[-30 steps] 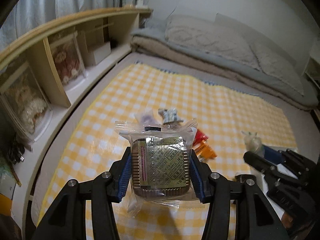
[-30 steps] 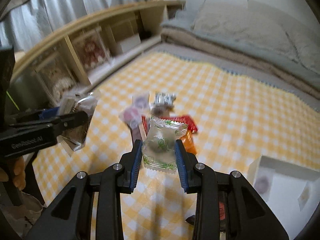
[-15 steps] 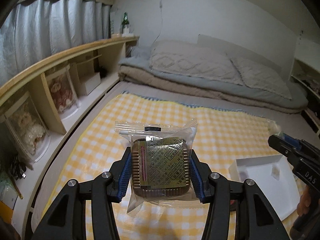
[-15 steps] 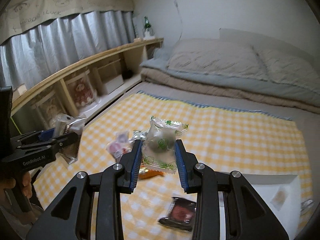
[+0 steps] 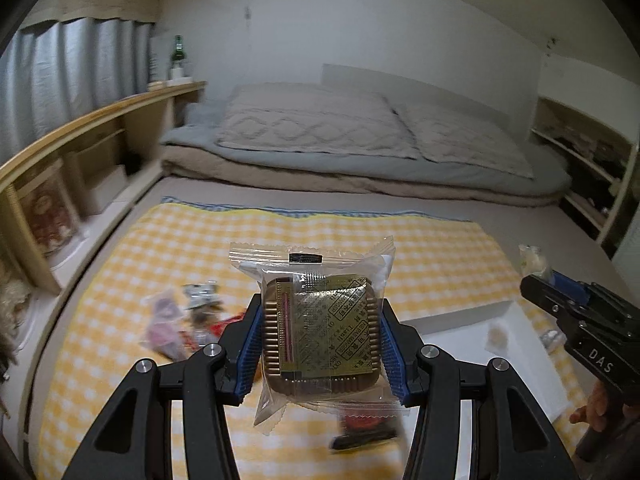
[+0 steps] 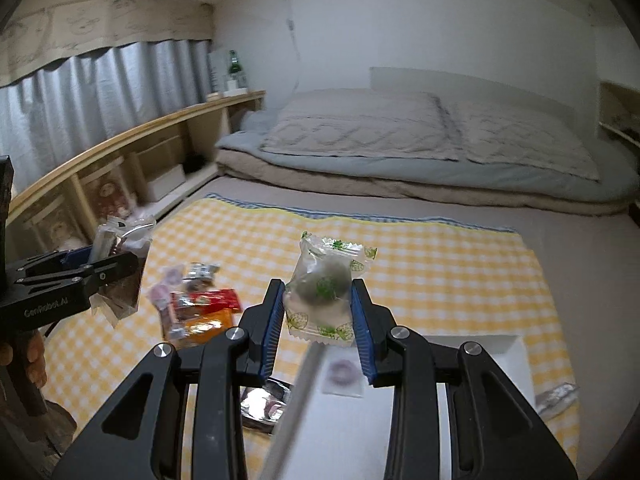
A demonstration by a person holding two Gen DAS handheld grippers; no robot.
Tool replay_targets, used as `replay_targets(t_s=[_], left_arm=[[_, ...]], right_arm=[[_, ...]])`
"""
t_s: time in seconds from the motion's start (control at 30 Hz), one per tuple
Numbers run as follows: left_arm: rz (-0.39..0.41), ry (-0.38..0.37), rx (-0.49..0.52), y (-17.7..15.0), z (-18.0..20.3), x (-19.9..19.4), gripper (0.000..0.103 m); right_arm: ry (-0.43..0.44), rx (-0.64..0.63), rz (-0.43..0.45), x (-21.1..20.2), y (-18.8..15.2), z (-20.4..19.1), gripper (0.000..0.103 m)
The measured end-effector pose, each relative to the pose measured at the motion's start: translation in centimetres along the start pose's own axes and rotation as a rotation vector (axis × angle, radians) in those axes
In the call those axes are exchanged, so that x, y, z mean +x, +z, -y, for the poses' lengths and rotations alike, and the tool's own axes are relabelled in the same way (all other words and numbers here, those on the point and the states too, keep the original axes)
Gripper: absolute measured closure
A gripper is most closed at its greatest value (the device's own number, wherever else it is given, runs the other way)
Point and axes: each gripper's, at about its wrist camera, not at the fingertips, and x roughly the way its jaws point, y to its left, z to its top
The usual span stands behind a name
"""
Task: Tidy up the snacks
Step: 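Carry both snacks over the white tray and open both tools to release them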
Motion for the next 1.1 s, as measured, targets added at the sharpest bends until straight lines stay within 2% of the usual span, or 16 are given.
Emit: replay_targets(t_s=[0.3, 0.53, 0.67, 0.9, 1.1], left_arm=[[-0.074, -0.087, 0.04, 2.2, 5.8, 6.8, 0.052], [-0.151, -0.128, 0.023, 3.3, 9.6, 13.7, 0.052], [-0.212, -0.155, -0.026, 3.4, 11.2, 17.9, 0.052], [-0.291, -0.118, -0.008, 3.3, 14.1, 24.7, 0.052], [-0.348, -0.126, -0.017, 2.6, 15.7, 30.3, 0.052]], right_arm=[[-0.089, 0.053, -0.041, -0.1, -1.2, 6.5, 0.069], [-0.124, 0.07, -0.092, 0.9, -2.5, 10.2, 0.069], [-0.14, 0.089, -0.131, 1.7, -3.3, 12.4, 0.069], [-0.162, 0.12, -0.212, 4.9, -5.1, 15.2, 0.069], [-0.131, 0.17, -0.284, 8.0, -6.4, 16.8, 0.069]])
